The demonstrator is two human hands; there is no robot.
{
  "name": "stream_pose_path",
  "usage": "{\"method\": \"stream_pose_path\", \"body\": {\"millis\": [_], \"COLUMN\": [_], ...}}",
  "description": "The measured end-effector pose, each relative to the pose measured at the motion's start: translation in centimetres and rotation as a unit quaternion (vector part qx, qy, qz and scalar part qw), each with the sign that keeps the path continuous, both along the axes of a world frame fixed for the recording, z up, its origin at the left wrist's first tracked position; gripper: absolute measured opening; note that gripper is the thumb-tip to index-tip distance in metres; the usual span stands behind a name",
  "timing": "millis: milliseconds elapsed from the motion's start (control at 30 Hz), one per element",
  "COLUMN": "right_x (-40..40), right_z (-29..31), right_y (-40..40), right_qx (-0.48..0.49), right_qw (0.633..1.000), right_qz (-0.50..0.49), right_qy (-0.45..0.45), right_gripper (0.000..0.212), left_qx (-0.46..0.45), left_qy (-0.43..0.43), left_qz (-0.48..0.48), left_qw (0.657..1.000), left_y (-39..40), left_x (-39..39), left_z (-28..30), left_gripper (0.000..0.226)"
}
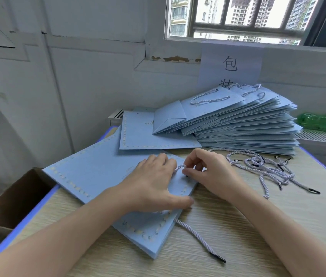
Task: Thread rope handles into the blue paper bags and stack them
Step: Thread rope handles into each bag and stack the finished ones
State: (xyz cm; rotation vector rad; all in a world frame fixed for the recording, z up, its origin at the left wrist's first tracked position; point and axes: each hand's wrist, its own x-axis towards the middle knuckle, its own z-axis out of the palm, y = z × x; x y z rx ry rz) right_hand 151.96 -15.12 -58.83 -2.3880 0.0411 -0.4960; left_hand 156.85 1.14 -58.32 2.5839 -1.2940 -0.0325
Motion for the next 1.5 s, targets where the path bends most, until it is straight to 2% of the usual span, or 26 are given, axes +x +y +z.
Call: {"method": "stream_pose_path", "body": {"millis": [100,200,300,400,467,567,633,733,767,867,900,1000,1100,1200,1267,1367,1433,1500], "right_x": [0.1,-0.2,-0.6,-1.1,-1.2,-1.1,-1.1,-0.9,-0.7,-0.1,-0.1,-0.8,-1.7,-2.0,-1.9,-1.6,-1.6,-1.8], "right_z": [0.2,0.7,1.2,1.8,1.6,1.5,1.5,0.8,0.2,-0.6,-0.4,1.0,2.5,3.1,2.8,1.9,1.8,2.0], "right_y": [-0.4,-0.6,-0.9,-0.8,-0.9,-1.0,-1.2,-0.9,-0.6,0.2,0.3,-0.5,-2.2,-3.5,-3.5,-3.7,-3.7,-3.6], "right_qx": [-0.017,-0.07,-0.115,-0.068,-0.024,-0.028,-0.042,-0.076,-0.099,-0.136,-0.133,-0.08,-0.022,0.019,-0.005,-0.101,-0.137,-0.123], "right_qw": [1.0,0.997,0.989,0.985,0.991,1.0,0.996,0.996,0.994,0.989,0.989,0.996,0.997,0.984,0.977,0.97,0.967,0.975], "right_qz": [0.009,0.028,0.044,0.065,0.057,-0.006,-0.034,-0.036,-0.037,-0.041,-0.033,-0.02,-0.069,-0.162,-0.201,-0.22,-0.207,-0.171], "right_qy": [0.004,0.022,0.078,0.142,0.115,-0.012,-0.072,-0.041,-0.028,-0.038,-0.046,-0.022,-0.027,-0.074,-0.066,0.015,0.064,0.075], "right_gripper": [0.028,0.011,0.023,0.031,0.039,0.017,0.018,0.009,0.003,0.008,0.016,0.034,0.028,0.026,0.027,0.031,0.038,0.038], "left_qx": [-0.03,-0.077,-0.138,-0.193,-0.214,-0.255,-0.284,-0.306,-0.304,-0.269,-0.257,-0.196,-0.13,-0.128,-0.114,-0.077,-0.023,0.054], "left_qy": [0.015,0.024,0.025,0.056,0.076,0.107,0.117,0.122,0.118,0.097,0.094,0.073,0.067,0.073,0.087,0.119,0.173,0.199], "left_qz": [0.007,0.022,0.038,0.05,0.054,0.067,0.073,0.078,0.08,0.084,0.089,0.074,0.051,0.035,0.021,-0.03,-0.07,-0.097], "left_qw": [0.999,0.997,0.989,0.978,0.972,0.959,0.949,0.941,0.942,0.955,0.958,0.975,0.988,0.989,0.989,0.989,0.982,0.974], "left_y": [0.0,0.0,0.2,0.5,0.7,0.7,0.7,0.8,0.8,0.5,0.4,0.3,0.5,0.5,0.6,1.7,2.9,3.4], "left_x": [0.0,0.2,0.4,0.6,0.6,0.7,0.7,0.9,0.8,0.7,0.8,1.3,1.7,2.0,2.1,2.5,2.8,3.2], "left_z": [0.3,0.8,1.1,1.1,1.3,1.7,1.7,1.4,1.4,1.1,1.0,0.6,0.3,0.4,0.5,0.9,1.2,1.0], "left_gripper": [0.059,0.05,0.049,0.045,0.044,0.039,0.043,0.051,0.047,0.034,0.034,0.046,0.046,0.046,0.049,0.047,0.061,0.1]}}
